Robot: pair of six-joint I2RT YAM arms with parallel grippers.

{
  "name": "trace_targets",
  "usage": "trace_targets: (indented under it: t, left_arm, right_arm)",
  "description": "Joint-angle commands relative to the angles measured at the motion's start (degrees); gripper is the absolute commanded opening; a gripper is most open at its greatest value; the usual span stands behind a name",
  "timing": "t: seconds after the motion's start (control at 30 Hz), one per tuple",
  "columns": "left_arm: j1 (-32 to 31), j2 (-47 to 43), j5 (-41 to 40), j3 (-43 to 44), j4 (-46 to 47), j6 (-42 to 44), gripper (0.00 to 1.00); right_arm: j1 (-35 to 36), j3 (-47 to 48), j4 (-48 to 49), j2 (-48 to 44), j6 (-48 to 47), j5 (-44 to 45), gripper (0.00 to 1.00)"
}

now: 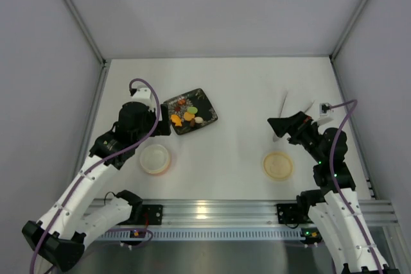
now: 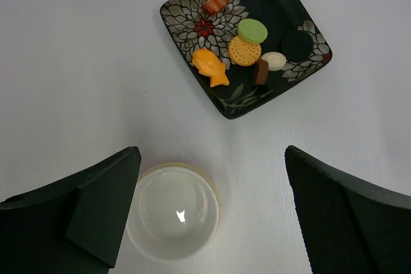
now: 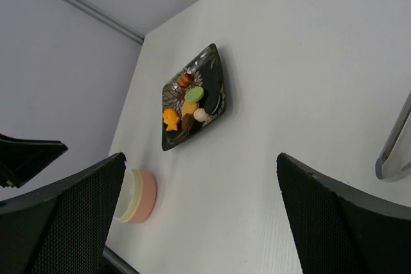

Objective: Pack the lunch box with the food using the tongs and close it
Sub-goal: Pick up the clamp at the center of the board.

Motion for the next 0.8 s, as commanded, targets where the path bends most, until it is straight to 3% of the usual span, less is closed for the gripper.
trace_targets:
  t: [0.0,0.33,0.6,0.77]
  left_arm:
    - [-0.20,-0.07,-0.48,1.17,2.97,-0.01,0.99]
    - [-0.11,-0.07,-0.31,1.17,2.97,-0.19,0.99]
    - [-0.20,-0.25,-1.10,1.26,2.70,-0.36,0.99]
    - [-0.11,-0.34,-0.92,1.26,2.79,-0.28,0.99]
  right_arm:
    - [-0.88,2.52,-2.62,-0.22,-1.14,0.87,0.99]
    - [-0.88,10.86,-17.04,2.94,-11.33,13.87,1.00]
    - [-0.80,25.35,-25.91,22.62,-16.08,29.95,0.99]
    - [0.17,27.66,-24.52,33.24,-13.90,36.28,0.99]
